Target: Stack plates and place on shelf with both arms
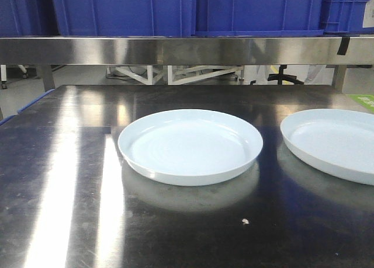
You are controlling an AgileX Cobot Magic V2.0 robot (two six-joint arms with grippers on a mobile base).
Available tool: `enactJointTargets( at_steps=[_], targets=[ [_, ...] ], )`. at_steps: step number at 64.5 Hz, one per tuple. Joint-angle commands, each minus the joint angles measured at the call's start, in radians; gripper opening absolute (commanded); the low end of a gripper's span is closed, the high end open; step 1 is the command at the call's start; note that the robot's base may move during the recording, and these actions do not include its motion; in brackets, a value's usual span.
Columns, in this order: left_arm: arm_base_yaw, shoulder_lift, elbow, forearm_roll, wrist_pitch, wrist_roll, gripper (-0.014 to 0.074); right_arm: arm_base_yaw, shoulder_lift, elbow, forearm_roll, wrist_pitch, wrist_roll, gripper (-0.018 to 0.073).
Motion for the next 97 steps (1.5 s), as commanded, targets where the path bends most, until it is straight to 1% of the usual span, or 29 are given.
enactJointTargets(
  at_steps=[1,12,22,32,36,47,60,65,70,76,82,89,94,97],
  targets=[
    [0.001,0.007,-0.035,0.0,-0.079,-0.002,0.0082,-0.001,0.107,-0.093,0.014,-0.017,0.0,0.0048],
    [0.001,0.007,-0.035,0.0,-0.079,-0.002,0.0082,-0.001,0.305,-0.229,0.012,0.184,-0.001,0.0048],
    [0.001,0.007,-0.035,0.0,-0.079,-0.002,0.0082,-0.001,0.446,-0.35,0.018,0.287,-0.001,0.0048],
    [0.001,0.007,-0.035,0.0,-0.079,-0.002,0.0082,-0.002,0.574,-0.455,0.018,0.43,-0.001,0.0048],
    [0.001,0.007,-0.035,0.0,-0.079,-0.002,0.0082,-0.002,0.609,-0.48,0.018,0.458,-0.001,0.0048],
    [0.001,0.007,-0.035,0.0,-0.079,-0.002,0.0082,-0.002,0.709,-0.549,0.018,0.468,-0.001,0.0048],
    [0.001,0.007,-0.035,0.0,-0.079,-0.002,0.0082,-0.004,0.853,-0.648,0.015,0.553,-0.001,0.0048],
    [0.001,0.007,-0.035,0.0,-0.079,-0.002,0.0082,-0.006,0.903,-0.691,0.006,0.566,-0.001,0.0048],
    [0.001,0.007,-0.035,0.0,-0.079,-0.002,0.0082,-0.026,0.953,-0.744,-0.005,0.581,-0.001,0.0048],
    [0.001,0.007,-0.035,0.0,-0.079,-0.002,0.0082,-0.075,1.018,-0.816,-0.026,0.615,-0.005,0.0052],
    [0.001,0.007,-0.035,0.0,-0.079,-0.002,0.0082,-0.121,1.077,-0.868,-0.051,0.62,-0.005,0.0089],
    [0.001,0.007,-0.035,0.0,-0.079,-0.002,0.0082,-0.155,1.137,-0.918,-0.063,0.609,-0.005,0.0195],
    [0.001,0.007,-0.035,0.0,-0.079,-0.002,0.0082,-0.156,1.171,-0.934,-0.068,0.582,-0.005,0.0289],
    [0.001,0.007,-0.035,0.0,-0.079,-0.002,0.0082,-0.156,1.198,-0.939,-0.068,0.565,-0.016,0.0326]
  ],
)
